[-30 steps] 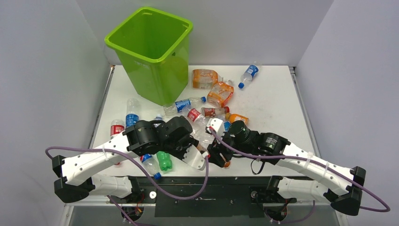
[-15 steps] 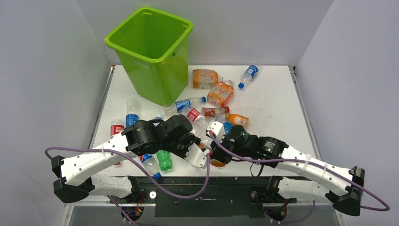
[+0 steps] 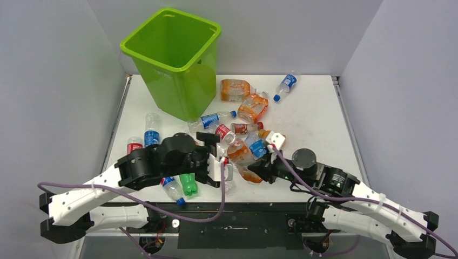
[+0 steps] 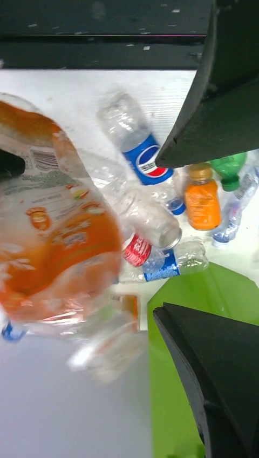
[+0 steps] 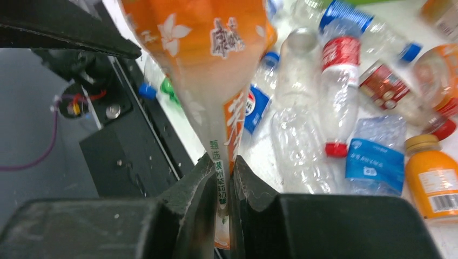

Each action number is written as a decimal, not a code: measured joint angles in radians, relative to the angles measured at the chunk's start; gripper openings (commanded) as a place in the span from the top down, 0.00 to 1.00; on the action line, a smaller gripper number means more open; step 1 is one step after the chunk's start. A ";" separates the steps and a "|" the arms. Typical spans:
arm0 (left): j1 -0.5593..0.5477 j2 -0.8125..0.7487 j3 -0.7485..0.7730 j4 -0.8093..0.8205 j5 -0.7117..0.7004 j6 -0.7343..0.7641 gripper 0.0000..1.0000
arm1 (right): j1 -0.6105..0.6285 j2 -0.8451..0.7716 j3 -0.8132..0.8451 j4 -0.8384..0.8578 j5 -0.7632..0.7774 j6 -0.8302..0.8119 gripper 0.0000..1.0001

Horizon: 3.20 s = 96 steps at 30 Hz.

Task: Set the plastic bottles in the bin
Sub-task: Place the plastic bottle in the trash bin, then pick up the plastic bottle at the center of the board.

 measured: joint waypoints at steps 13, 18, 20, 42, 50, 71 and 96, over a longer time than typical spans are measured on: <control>0.048 -0.291 -0.185 0.723 -0.043 -0.753 0.04 | -0.007 -0.242 -0.194 0.343 0.044 0.069 0.95; 0.137 -0.143 -0.131 0.835 0.079 -1.005 0.03 | -0.007 -0.228 -0.204 0.417 0.035 0.081 0.95; 0.158 -0.071 -0.094 0.846 0.126 -1.065 0.01 | -0.007 -0.227 -0.204 0.438 0.034 0.084 0.95; 0.176 0.056 -0.067 0.896 0.258 -1.129 1.00 | -0.008 -0.227 -0.210 0.432 0.042 0.101 0.10; 0.524 0.057 0.113 0.872 -0.014 -1.040 1.00 | -0.008 -0.329 -0.170 0.312 0.171 0.111 0.10; 0.805 0.543 0.507 1.177 -0.190 -0.846 0.03 | -0.008 -0.448 -0.194 0.208 0.512 0.163 0.10; 0.242 -0.065 -0.345 0.577 -0.067 -0.901 0.04 | -0.130 0.034 -0.222 0.158 0.835 0.468 0.10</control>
